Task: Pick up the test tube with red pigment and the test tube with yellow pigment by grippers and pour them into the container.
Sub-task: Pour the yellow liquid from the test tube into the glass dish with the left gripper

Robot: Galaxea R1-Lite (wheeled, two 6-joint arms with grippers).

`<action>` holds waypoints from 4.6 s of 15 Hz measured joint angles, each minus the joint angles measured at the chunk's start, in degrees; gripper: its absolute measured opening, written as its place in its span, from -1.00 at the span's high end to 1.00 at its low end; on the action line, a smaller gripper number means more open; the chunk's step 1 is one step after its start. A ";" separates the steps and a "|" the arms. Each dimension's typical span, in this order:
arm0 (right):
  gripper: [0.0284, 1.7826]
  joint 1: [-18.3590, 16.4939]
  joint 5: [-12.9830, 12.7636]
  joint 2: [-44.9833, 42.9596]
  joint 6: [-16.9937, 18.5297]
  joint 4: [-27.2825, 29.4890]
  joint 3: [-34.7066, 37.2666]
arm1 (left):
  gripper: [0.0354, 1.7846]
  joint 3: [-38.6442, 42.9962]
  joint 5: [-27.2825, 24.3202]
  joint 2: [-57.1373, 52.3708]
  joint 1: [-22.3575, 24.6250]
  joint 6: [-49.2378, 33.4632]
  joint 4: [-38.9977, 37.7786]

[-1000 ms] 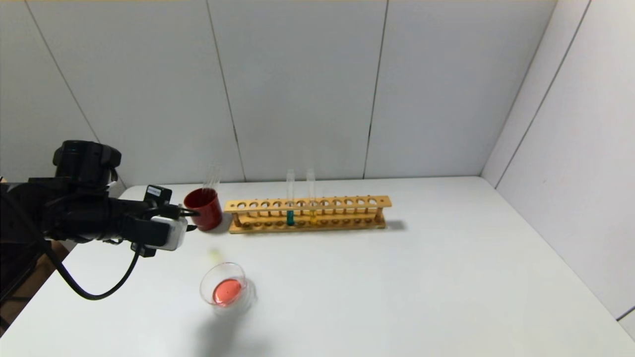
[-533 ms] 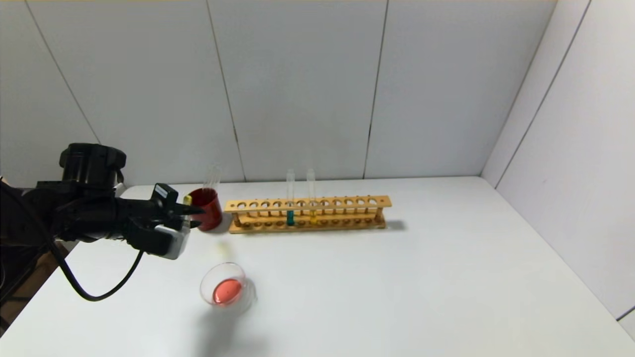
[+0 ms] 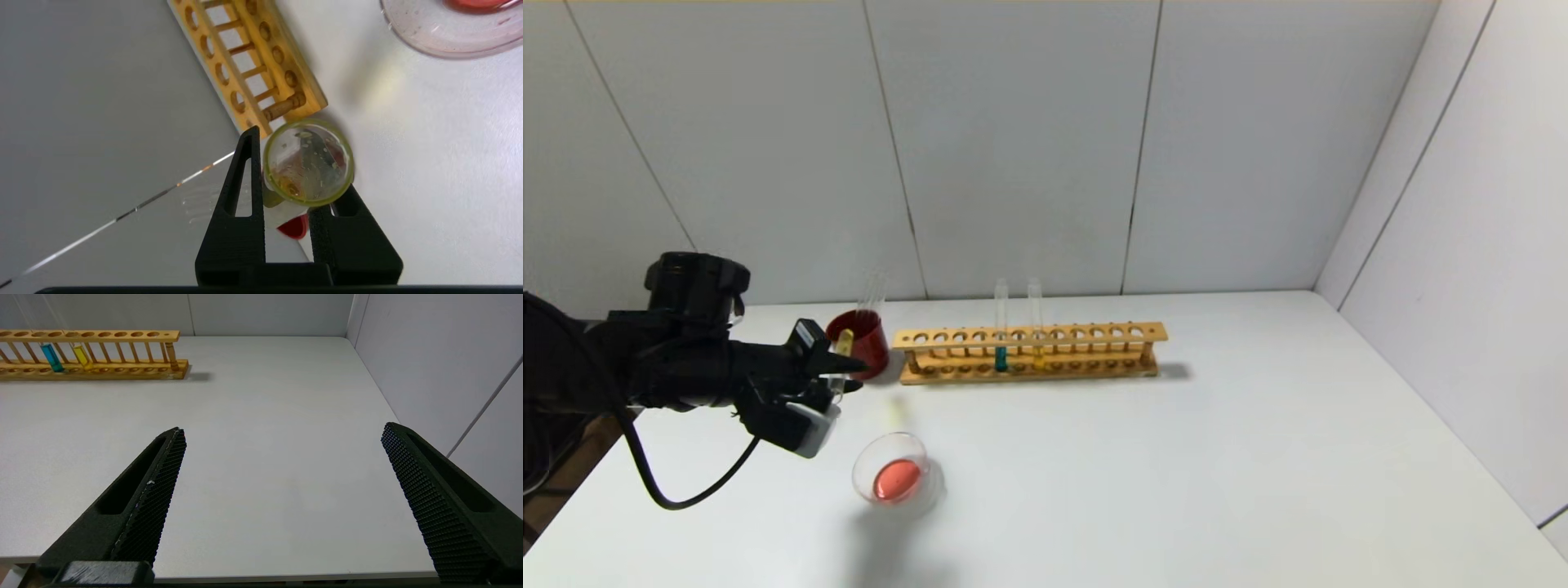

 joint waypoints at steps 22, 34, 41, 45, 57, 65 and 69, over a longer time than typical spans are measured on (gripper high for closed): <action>-0.96 0.00 0.00 0.00 0.00 0.00 0.00 | 0.65 -3.63 9.85 5.68 -5.94 9.40 0.17; -0.96 -0.01 0.02 0.00 0.00 0.02 0.00 | 0.65 -3.80 14.20 7.34 -7.75 14.48 -0.69; -0.96 0.02 0.00 0.00 0.02 0.02 0.00 | 0.65 -3.96 15.19 8.30 -8.03 16.98 -1.46; -0.96 0.02 0.02 0.00 0.00 0.02 0.00 | 0.65 -4.02 16.35 8.46 -8.03 18.14 -1.46; -0.96 0.02 -0.02 0.00 0.00 0.00 0.00 | 0.65 -5.95 16.38 10.78 -9.28 22.69 -5.12; -0.96 0.02 -0.02 0.00 0.00 0.02 0.00 | 0.65 -5.89 16.54 10.53 -9.45 25.78 -5.38; -0.96 0.02 -0.02 0.00 0.00 0.00 0.00 | 0.65 -5.75 17.18 10.53 -9.44 26.11 -7.74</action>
